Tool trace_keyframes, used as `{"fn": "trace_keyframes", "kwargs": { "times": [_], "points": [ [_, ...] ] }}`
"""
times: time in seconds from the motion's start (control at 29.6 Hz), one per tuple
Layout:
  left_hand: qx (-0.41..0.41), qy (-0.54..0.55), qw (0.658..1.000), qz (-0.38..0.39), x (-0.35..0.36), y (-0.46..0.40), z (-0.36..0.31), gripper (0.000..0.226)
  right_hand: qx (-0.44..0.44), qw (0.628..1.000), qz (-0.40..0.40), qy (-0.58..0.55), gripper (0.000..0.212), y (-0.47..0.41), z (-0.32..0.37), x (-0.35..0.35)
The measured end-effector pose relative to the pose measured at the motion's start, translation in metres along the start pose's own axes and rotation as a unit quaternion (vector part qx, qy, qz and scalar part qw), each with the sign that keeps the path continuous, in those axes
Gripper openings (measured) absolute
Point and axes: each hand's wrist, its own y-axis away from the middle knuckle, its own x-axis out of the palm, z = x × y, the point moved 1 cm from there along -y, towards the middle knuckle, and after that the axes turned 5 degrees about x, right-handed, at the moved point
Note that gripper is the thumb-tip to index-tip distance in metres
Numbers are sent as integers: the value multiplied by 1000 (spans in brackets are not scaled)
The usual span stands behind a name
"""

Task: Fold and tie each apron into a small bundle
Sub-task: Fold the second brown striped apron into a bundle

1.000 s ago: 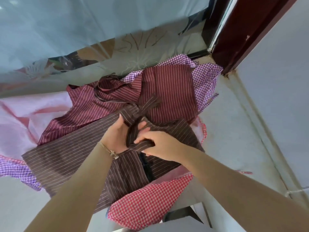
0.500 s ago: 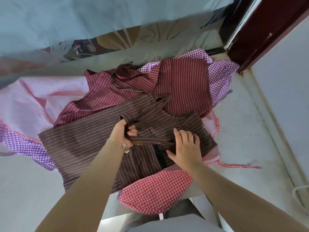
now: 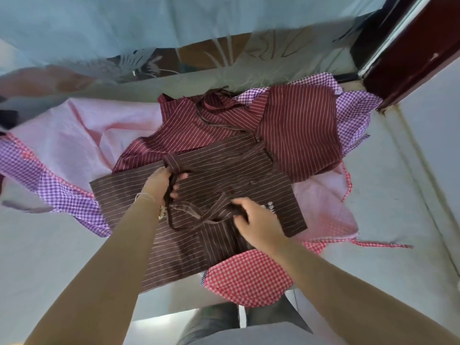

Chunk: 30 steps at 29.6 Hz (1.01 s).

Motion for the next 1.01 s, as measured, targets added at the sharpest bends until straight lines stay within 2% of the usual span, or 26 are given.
{"fn": "trace_keyframes", "kwargs": {
  "times": [0.1, 0.17, 0.27, 0.34, 0.41, 0.47, 0.54, 0.64, 0.71, 0.78, 0.81, 0.84, 0.88, 0.91, 0.98, 1.01],
  "points": [
    [-20, -29, 998, -47, -26, -2, 12, 42, 18, 996, 92, -4, 50, -7, 22, 39],
    [-35, -45, 997, -55, -37, -7, 19, 58, 48, 991, 125, -13, 59, -11, 22, 58],
    [19, -120, 991, -50, -49, -12, 26, 68, 78, 986, 146, -21, 66, -16, 17, 72],
    [74, -190, 979, -27, -50, -7, 31, 62, 58, 991, 119, 1, 57, -17, 11, 71],
    [105, -233, 966, -23, -51, -4, 35, 56, 23, 997, 54, 49, 45, -18, 5, 65],
    [118, -213, 968, -64, -54, -5, 39, 42, -7, 994, -4, 106, 40, -21, -7, 56],
    [127, -162, 972, -117, -61, -8, 43, 31, -18, 988, -26, 152, 41, -25, -19, 50],
    [134, -156, 963, -176, -70, -7, 43, 36, -28, 981, -9, 193, 46, -27, -31, 44],
    [174, -261, 922, -226, -73, 0, 45, 46, -53, 976, 6, 213, 50, -25, -35, 44],
    [307, -409, 821, -253, -66, 14, 49, 46, -85, 966, 13, 243, 51, -22, -40, 44],
    [378, -471, 762, -235, -58, 22, 53, 46, -101, 961, 15, 256, 50, -20, -43, 44],
    [419, -508, 723, -210, -50, 26, 60, 48, -115, 958, 16, 264, 49, -20, -45, 44],
    [420, -516, 720, -198, -43, 28, 67, 52, -119, 956, 16, 267, 49, -20, -47, 43],
    [375, -485, 764, -201, -39, 27, 69, 59, -115, 957, 17, 266, 48, -20, -48, 42],
    [225, -321, 891, -229, -40, 15, 61, 70, -104, 961, 26, 253, 47, -22, -49, 40],
    [167, -259, 925, -224, -43, 7, 54, 72, -99, 963, 28, 247, 46, -24, -48, 39]
  ]
}}
